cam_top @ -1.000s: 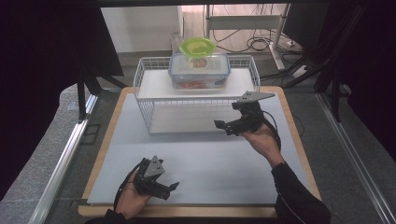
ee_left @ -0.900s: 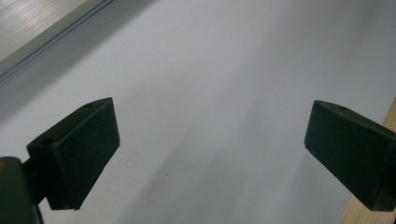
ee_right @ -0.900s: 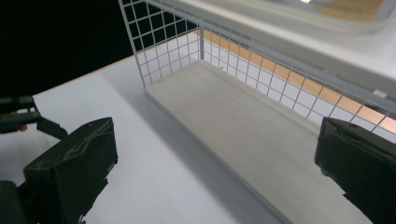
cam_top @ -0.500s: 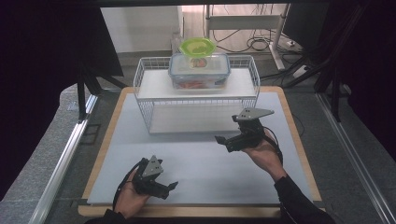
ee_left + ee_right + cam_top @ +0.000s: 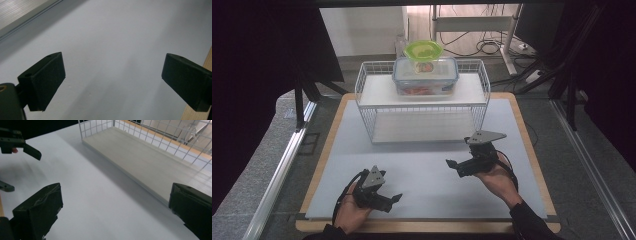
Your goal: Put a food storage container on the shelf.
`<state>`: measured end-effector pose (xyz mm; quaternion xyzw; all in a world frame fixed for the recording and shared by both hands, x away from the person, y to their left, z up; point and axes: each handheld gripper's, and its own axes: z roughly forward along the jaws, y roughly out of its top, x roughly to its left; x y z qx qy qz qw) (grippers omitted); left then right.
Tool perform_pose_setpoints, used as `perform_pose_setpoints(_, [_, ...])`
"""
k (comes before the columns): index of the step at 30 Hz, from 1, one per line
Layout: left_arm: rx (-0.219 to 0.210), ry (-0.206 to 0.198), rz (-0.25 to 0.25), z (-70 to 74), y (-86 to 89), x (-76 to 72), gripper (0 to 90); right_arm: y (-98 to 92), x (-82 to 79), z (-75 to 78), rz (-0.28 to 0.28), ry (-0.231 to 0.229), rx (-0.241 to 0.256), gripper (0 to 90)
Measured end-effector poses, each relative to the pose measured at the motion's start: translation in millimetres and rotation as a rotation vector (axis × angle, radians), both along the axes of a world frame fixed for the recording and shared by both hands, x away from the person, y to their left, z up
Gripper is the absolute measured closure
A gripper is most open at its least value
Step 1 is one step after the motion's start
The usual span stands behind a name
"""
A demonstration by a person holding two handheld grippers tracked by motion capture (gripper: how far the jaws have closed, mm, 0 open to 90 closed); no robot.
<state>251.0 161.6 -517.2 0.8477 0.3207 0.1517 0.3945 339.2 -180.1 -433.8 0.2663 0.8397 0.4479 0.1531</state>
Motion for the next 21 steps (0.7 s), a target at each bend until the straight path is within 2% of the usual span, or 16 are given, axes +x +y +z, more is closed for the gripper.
perform_pose_setpoints(5, [0.006, -0.002, -0.003, -0.5, -0.1, 0.3, 5.0, -7.0, -6.9, -10.1, -0.015, 0.012, -0.006, 0.0])
perform_pose_setpoints(10, [0.035, -0.011, -0.001, -1.8, -1.8, -0.1, 4.4, -14.7, -14.6, -23.1, -0.034, 0.015, -0.017, 0.0])
perform_pose_setpoints(13, [0.035, -0.010, 0.002, -2.1, -1.7, 0.2, 3.9, -20.5, -18.6, -32.6, -0.048, 0.019, -0.025, 0.0])
perform_pose_setpoints(19, [0.053, -0.022, 0.008, -3.6, -3.0, 0.1, 3.6, -28.9, -26.4, -54.9, -0.057, 0.055, -0.054, 0.0])
perform_pose_setpoints(21, [0.062, -0.029, 0.009, -4.1, -3.2, 0.1, 3.4, -29.7, -29.1, -62.0, -0.052, 0.076, -0.078, 0.0])
